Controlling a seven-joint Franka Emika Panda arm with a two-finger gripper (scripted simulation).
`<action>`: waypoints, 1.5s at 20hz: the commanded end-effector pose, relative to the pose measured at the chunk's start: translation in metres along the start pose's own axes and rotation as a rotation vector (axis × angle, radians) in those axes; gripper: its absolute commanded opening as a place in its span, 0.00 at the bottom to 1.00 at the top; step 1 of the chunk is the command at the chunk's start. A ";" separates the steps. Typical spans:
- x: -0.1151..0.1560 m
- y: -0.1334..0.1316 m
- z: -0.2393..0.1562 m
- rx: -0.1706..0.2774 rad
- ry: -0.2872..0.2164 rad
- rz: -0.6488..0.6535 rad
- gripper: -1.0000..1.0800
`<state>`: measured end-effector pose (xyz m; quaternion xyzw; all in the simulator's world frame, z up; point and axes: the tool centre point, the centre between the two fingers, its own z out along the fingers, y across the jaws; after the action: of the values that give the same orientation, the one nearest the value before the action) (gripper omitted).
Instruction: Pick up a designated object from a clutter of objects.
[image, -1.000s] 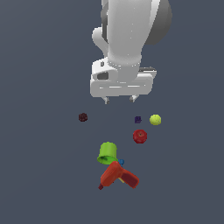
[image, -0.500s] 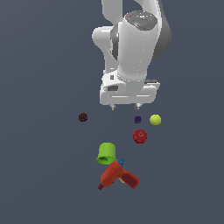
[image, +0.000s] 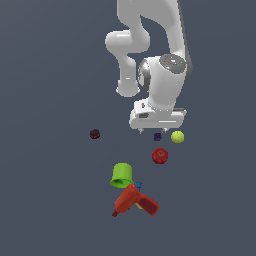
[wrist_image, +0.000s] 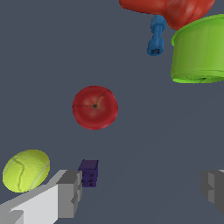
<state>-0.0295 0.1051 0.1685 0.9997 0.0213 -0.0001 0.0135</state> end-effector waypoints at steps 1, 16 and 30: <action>-0.012 -0.015 0.022 0.003 0.002 0.010 0.96; -0.066 -0.061 0.092 0.026 0.000 0.044 0.96; -0.069 -0.063 0.115 0.027 0.000 0.045 0.96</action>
<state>-0.1007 0.1620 0.0580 1.0000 -0.0009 -0.0001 0.0002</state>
